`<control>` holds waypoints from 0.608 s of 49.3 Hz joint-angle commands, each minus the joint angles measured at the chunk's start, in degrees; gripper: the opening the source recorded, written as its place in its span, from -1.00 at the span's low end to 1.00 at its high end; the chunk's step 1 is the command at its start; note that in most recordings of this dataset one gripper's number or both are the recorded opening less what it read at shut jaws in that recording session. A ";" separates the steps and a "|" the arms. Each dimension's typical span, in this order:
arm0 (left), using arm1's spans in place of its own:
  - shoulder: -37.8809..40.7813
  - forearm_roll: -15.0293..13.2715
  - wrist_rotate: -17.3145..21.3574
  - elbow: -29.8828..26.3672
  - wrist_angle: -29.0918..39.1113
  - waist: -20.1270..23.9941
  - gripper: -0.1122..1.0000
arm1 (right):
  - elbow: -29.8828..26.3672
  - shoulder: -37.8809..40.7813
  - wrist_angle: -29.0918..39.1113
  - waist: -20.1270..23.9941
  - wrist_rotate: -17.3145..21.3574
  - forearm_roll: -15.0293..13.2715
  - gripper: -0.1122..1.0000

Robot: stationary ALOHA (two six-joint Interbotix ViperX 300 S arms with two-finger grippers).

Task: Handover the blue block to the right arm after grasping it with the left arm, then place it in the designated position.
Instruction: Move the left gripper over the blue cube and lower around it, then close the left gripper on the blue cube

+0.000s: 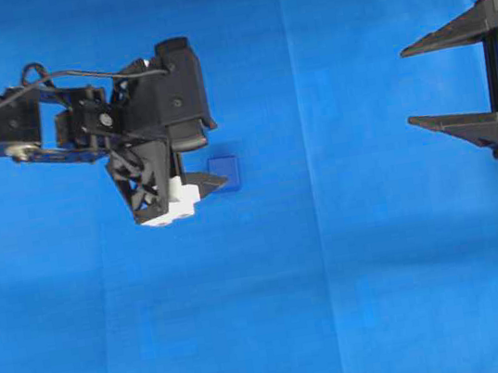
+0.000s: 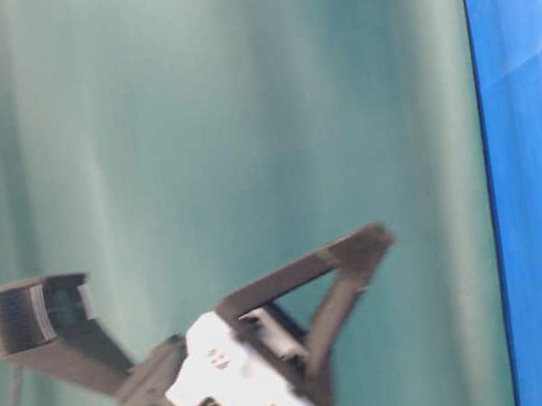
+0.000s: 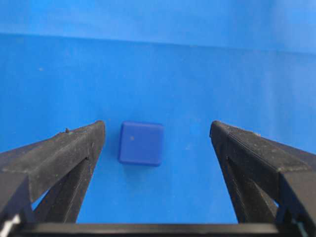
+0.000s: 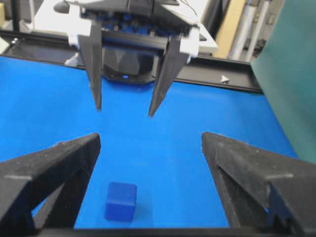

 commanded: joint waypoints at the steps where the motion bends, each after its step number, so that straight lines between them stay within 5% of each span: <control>1: 1.41 0.09 0.09 0.26 -2.11 0.00 0.86 | -1.58 0.53 -0.26 -0.09 0.09 0.18 0.96; 30: 13.89 0.26 0.62 1.93 -8.88 1.76 0.86 | -1.41 1.76 -0.44 0.00 0.09 0.18 0.96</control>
